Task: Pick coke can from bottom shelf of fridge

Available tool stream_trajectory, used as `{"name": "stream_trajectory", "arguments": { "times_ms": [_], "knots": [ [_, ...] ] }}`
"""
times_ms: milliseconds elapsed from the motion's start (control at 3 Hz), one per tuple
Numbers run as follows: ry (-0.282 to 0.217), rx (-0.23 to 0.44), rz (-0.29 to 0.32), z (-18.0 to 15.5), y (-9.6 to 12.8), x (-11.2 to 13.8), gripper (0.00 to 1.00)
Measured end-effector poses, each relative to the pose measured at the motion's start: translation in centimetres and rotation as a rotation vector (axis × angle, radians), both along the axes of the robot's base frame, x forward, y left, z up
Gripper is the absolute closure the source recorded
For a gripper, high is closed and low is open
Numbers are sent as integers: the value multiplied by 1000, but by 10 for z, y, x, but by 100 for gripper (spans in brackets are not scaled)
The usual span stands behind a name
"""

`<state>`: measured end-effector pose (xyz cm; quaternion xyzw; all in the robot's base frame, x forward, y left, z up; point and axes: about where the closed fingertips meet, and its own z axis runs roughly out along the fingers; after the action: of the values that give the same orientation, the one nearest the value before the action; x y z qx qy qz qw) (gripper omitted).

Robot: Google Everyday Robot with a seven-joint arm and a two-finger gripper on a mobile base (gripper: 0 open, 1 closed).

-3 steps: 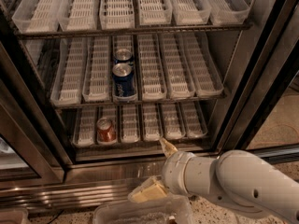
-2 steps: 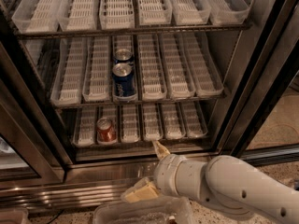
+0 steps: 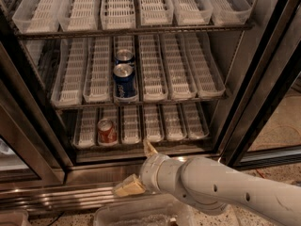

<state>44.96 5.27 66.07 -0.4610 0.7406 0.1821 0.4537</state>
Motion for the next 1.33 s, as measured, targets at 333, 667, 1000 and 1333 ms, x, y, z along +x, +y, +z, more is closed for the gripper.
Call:
{"name": "stream_trajectory", "arguments": {
  "times_ms": [333,667,1000,1333],
  "knots": [
    [-6,-13,-2,-3,5,4,0],
    [-40,7,15,-8,17,20,0],
    [-78,64,26,-16,26,35,0],
    [-109,125,42,-23,37,48,0]
  ]
}}
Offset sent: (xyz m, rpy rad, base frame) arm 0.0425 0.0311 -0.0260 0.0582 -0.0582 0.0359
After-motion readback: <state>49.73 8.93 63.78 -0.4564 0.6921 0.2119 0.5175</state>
